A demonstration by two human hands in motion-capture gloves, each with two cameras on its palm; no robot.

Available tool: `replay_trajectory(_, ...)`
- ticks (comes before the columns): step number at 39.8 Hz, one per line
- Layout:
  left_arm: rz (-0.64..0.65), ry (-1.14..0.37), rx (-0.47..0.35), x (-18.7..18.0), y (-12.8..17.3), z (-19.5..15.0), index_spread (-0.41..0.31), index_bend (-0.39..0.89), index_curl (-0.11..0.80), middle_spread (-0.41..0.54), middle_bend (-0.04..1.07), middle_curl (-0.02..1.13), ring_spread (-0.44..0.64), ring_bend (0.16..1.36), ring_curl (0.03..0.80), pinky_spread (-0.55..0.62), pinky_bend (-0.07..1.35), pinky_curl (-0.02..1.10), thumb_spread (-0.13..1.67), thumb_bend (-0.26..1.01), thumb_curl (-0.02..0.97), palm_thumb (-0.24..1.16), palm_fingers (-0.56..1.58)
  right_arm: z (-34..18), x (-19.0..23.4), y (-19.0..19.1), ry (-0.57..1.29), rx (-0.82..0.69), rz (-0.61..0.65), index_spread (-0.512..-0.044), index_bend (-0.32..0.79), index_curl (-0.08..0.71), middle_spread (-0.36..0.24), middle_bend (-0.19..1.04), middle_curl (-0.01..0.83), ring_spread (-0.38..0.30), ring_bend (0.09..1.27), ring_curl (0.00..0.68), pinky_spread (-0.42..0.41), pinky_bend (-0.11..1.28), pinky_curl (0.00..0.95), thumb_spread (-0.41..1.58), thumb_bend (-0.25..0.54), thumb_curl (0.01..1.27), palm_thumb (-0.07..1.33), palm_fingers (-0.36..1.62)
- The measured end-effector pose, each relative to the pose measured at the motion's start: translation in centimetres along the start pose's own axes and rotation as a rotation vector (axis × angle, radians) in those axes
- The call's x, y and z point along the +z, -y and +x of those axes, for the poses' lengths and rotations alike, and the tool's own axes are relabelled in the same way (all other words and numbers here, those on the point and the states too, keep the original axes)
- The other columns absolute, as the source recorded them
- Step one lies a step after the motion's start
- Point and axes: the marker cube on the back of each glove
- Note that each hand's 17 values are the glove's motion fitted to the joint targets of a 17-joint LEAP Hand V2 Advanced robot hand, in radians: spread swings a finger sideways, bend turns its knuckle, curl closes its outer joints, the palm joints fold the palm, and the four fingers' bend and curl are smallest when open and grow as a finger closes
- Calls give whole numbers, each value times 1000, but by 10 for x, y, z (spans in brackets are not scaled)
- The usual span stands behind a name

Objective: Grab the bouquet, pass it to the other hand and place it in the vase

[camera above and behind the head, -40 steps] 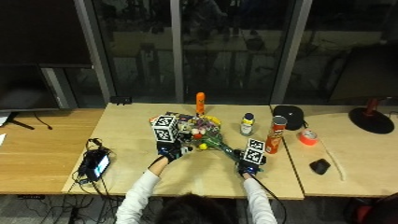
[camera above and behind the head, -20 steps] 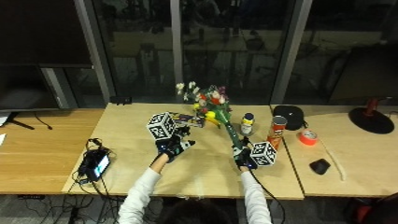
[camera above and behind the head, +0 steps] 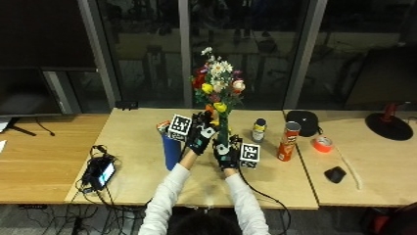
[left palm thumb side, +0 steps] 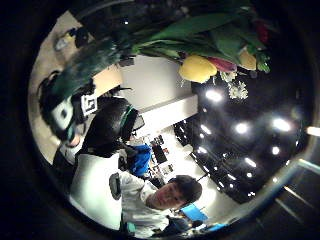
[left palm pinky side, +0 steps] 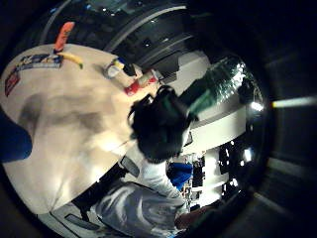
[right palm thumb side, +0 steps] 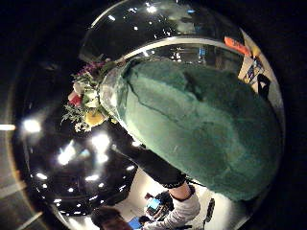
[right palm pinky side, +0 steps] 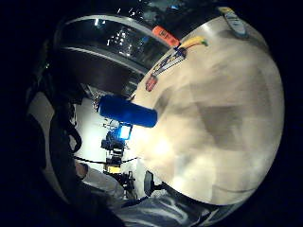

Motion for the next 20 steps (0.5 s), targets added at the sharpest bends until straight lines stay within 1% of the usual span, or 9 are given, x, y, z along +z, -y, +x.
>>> replay_trajectory(4, 56, -16, -66, 12, -4, 10, 94, 139, 290, 297, 176, 329, 335, 562, 305, 309, 338, 386, 1014, -24, 369, 492, 258, 3, 16, -8, 20, -67, -21, -223, 394, 548, -170, 842, 635, -185, 1021, 556, -215, 787, 530, 640, -20, 645, 1048, 1375)
replay_trajectory(7, 99, 24, 60, 18, 4, 8, 93, 149, 294, 299, 169, 323, 340, 553, 302, 310, 350, 386, 993, -22, 373, 509, 238, 8, 28, -12, -2, -212, -28, -223, 391, 557, -169, 848, 636, -184, 1024, 556, -215, 788, 533, 640, -20, 654, 1050, 1373)
replay_trajectory(9, 130, 32, 140, 19, 9, 7, 82, 152, 294, 265, 173, 320, 295, 567, 298, 279, 359, 380, 978, -23, 375, 517, 316, 8, 35, -21, 0, -174, -28, -223, 388, 562, -168, 851, 636, -182, 1023, 554, -214, 785, 533, 643, -19, 660, 1052, 1371)
replay_trajectory(11, 176, 7, 80, 20, 7, 5, 63, 154, 296, 184, 253, 341, 202, 581, 296, 211, 332, 366, 968, -21, 378, 531, 513, 5, 40, -30, 9, -109, -21, -223, 386, 567, -167, 853, 636, -182, 1024, 554, -214, 785, 534, 643, -20, 665, 1052, 1370)
replay_trajectory(12, 206, -4, 35, 20, 5, 5, 65, 131, 288, 198, 202, 321, 211, 575, 286, 219, 331, 360, 965, -26, 378, 527, 443, 4, 41, -32, 12, -98, -17, -223, 385, 569, -167, 854, 636, -181, 1024, 554, -213, 785, 534, 644, -21, 668, 1051, 1370)
replay_trajectory(13, 239, -5, 11, 20, 4, 5, 4, 175, 308, 74, 369, 394, 68, 590, 312, 62, 395, 392, 957, 7, 390, 588, 896, 5, 43, -34, 16, -95, -14, -223, 383, 572, -167, 854, 635, -181, 1024, 554, -213, 785, 535, 644, -21, 670, 1051, 1370)
replay_trajectory(14, 274, 2, 13, 19, 4, 6, 22, 127, 285, 85, 285, 324, 92, 550, 260, 99, 323, 331, 955, -21, 383, 555, 726, 6, 44, -35, 19, -97, -13, -223, 382, 574, -167, 855, 635, -181, 1024, 553, -213, 785, 535, 644, -21, 673, 1051, 1370)
replay_trajectory(18, 392, 54, 165, 17, 7, 11, -117, 218, 334, -100, 462, 408, -157, 586, 316, -165, 464, 391, 746, 64, 479, 788, 1396, 13, 48, -39, 7, -115, -23, -223, 378, 583, -165, 853, 632, -180, 1026, 552, -215, 778, 534, 651, -22, 680, 1051, 1368)
replay_trajectory(20, 416, 68, 175, 17, 6, 10, -153, 225, 353, -145, 494, 442, -209, 610, 347, -225, 487, 414, 657, 51, 504, 812, 1389, 15, 49, -38, -14, -175, -38, -223, 378, 588, -166, 854, 631, -180, 1025, 551, -218, 775, 533, 662, -20, 681, 1053, 1372)
